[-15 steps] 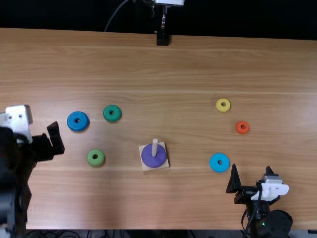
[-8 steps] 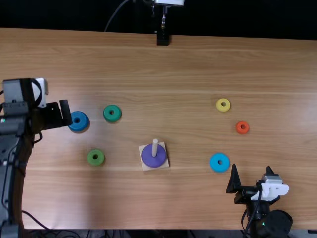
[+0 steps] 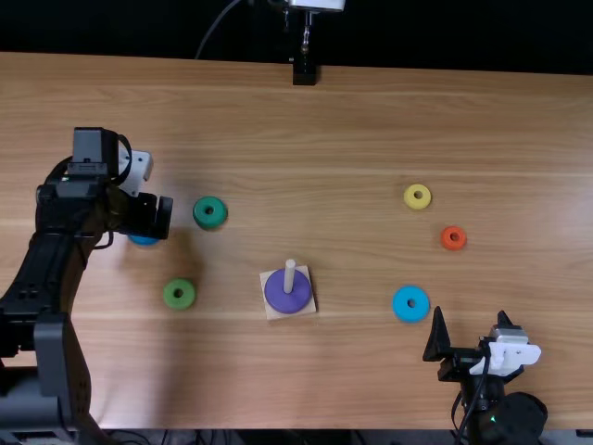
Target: Build the Hanoi tower: stack the rings onto the peg from bottom to top in this color order: purple, dark blue, light blue, dark green, light green, yellow, orange.
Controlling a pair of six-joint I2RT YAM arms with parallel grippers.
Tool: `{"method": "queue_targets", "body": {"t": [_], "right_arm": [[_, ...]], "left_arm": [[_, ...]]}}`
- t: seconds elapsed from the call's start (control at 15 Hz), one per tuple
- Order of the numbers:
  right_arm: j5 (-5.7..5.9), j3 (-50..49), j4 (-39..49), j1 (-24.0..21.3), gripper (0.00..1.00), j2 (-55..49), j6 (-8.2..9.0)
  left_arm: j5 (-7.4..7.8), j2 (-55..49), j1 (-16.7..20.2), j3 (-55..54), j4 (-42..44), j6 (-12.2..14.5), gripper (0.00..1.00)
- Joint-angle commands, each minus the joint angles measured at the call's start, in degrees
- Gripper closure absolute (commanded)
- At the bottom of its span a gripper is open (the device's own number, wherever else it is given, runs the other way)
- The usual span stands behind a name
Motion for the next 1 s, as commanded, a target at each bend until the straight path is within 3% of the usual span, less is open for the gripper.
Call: {"method": "queue_targets", "body": {"t": [0.0, 0.87, 0.93], "right_arm": [[-0.31, -3.5, -4.2, -0.8, 0.00, -0.7, -0.05], [-0.31, -3.5, -4.2, -0.8, 0.00, -0.7, -0.05], [-0.31, -3.6, -4.2, -0.8, 0.00, -0.7, -0.05]], "left_arm": [[1.01, 1.8, -0.8, 1.5, 0.1, 2.1, 0.00], [1.11, 8.9, -1.8, 1.5, 0.1, 2.2, 0.00], [1.32, 8.9, -1.8, 1.5, 0.2, 2.3, 0.10]]}}
